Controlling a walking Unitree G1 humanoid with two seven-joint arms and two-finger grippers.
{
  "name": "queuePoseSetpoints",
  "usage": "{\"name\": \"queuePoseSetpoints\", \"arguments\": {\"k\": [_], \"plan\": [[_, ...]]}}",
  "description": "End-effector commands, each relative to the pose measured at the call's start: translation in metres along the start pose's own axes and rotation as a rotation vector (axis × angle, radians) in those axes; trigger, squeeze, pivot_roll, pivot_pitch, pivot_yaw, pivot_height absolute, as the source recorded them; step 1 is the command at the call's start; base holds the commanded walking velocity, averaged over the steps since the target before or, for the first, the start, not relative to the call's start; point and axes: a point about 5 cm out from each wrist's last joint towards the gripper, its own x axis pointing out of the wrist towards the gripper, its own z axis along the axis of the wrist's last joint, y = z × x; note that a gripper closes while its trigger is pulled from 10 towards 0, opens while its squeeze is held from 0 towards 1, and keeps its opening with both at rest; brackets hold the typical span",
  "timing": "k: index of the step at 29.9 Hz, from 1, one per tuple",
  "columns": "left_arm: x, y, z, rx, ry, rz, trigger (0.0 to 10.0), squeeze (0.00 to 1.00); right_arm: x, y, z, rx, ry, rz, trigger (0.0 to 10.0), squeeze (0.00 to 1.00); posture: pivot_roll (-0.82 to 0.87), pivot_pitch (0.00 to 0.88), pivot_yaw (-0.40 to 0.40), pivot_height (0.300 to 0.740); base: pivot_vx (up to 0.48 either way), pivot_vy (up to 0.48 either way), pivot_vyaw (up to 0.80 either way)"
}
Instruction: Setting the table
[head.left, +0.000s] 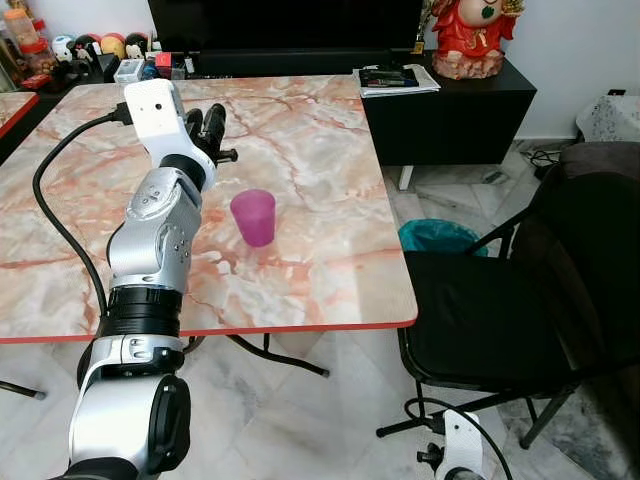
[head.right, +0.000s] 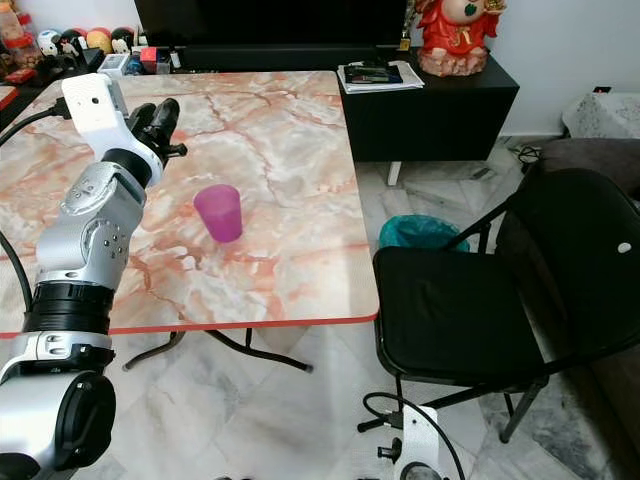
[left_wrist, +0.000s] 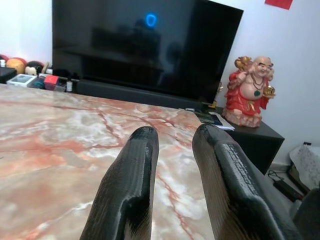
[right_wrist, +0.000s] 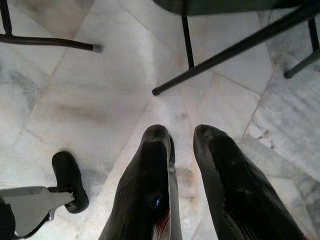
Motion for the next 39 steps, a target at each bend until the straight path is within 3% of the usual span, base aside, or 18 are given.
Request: {"name": "queuePoseSetpoints", "arguments": {"k": [1, 9, 14, 21, 22, 28, 36, 39], "plan": [[-0.001, 0.000, 0.000, 0.010, -0.003, 0.008, 10.0, 0.00, 0.001, -0.012, 0.005, -0.004, 0.002, -0.016, 10.0, 0.00, -0.01, 0.118, 0.008, 0.740, 0.281, 0.000, 0.00], [-0.001, 0.000, 0.002, 0.011, -0.015, 0.011, 10.0, 0.00, -0.003, -0.054, 0.010, 0.005, -0.009, -0.050, 10.0, 0.00, -0.01, 0.117, 0.006, 0.740, 0.294, 0.000, 0.00], [0.000, 0.000, 0.004, 0.005, -0.026, 0.011, 10.0, 0.00, -0.006, -0.061, 0.001, 0.006, 0.004, -0.055, 10.0, 0.00, -0.01, 0.116, 0.005, 0.740, 0.307, 0.000, 0.00], [0.000, -0.002, 0.007, 0.003, -0.036, 0.004, 10.0, 0.00, -0.007, -0.039, -0.021, 0.001, 0.042, -0.033, 10.0, 0.00, 0.00, 0.116, 0.005, 0.740, 0.320, 0.000, 0.00], [0.000, -0.002, 0.008, 0.000, -0.040, 0.003, 10.0, 0.00, -0.007, -0.029, -0.025, -0.003, 0.048, -0.025, 10.0, 0.00, 0.00, 0.116, 0.005, 0.740, 0.326, 0.000, 0.00], [0.000, -0.003, 0.009, 0.000, -0.046, -0.002, 10.0, 0.00, -0.006, -0.007, -0.027, -0.011, 0.050, -0.006, 10.0, 0.00, 0.00, 0.117, 0.004, 0.740, 0.326, 0.000, 0.00], [0.000, -0.008, 0.011, -0.001, -0.049, -0.039, 10.0, 0.00, -0.004, -0.002, -0.020, -0.016, 0.039, -0.002, 10.0, 0.00, -0.01, 0.117, 0.002, 0.740, 0.083, 0.000, 0.00], [0.000, -0.009, 0.009, -0.075, -0.011, -0.046, 10.0, 0.00, -0.004, 0.000, -0.019, -0.018, 0.036, -0.001, 10.0, 0.00, 0.00, 0.118, 0.002, 0.740, 0.000, 0.000, 0.00]]}}
